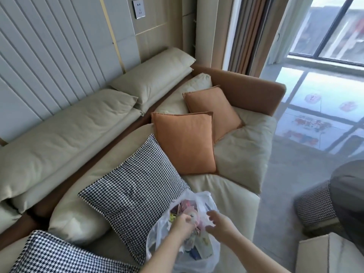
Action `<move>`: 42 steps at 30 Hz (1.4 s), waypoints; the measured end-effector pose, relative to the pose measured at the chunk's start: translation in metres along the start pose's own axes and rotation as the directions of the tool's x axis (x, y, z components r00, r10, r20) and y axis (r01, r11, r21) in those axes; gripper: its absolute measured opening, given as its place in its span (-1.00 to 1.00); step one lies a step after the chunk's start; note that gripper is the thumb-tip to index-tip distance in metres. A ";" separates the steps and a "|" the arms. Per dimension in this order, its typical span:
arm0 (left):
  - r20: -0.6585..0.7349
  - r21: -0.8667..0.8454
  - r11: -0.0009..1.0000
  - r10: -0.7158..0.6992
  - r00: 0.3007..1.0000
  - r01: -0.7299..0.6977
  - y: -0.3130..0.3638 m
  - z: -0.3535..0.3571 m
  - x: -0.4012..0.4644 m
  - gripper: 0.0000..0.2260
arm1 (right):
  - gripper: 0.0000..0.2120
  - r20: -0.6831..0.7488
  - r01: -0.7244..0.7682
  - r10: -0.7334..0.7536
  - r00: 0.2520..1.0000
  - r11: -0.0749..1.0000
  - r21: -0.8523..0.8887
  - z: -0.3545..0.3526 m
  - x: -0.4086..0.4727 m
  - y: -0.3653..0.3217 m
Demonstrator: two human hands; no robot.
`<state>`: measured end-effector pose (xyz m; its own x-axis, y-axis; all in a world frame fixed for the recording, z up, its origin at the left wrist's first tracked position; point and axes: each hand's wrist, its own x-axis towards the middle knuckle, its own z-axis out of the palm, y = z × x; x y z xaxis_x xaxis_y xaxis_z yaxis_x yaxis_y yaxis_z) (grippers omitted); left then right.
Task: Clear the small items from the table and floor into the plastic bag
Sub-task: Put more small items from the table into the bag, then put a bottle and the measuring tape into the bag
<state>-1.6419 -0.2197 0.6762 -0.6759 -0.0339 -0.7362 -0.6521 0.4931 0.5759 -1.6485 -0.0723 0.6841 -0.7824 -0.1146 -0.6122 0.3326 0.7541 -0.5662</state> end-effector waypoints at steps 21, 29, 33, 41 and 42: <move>0.291 0.643 0.530 0.498 0.817 -0.553 0.080 0.228 -0.207 -0.70 | -0.62 -0.554 -0.267 0.110 0.826 0.940 -0.211 -0.074 -0.270 0.207; 0.515 0.671 0.251 0.519 0.682 -0.698 0.071 0.322 -0.268 -0.73 | -0.63 -0.672 -0.400 0.336 0.660 0.914 0.063 -0.049 -0.376 0.286; 0.626 0.619 0.123 0.520 0.581 -0.776 0.063 0.352 -0.291 -0.72 | -0.60 -0.710 -0.459 0.448 0.543 0.867 0.195 -0.033 -0.419 0.306; 0.821 0.503 -0.144 0.389 0.418 -0.852 0.017 0.400 -0.320 -0.70 | -0.67 -0.597 -0.578 0.717 0.359 0.673 0.461 0.042 -0.493 0.326; 0.842 0.483 -0.176 0.362 0.400 -0.858 0.009 0.406 -0.325 -0.70 | -0.68 -0.574 -0.581 0.745 0.338 0.646 0.496 0.054 -0.502 0.327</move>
<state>-1.2891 0.1490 0.7762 -0.2173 0.8968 -0.3855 0.8601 0.3626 0.3587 -1.1181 0.1969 0.7760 -0.3191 0.8948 -0.3124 0.9303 0.2328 -0.2834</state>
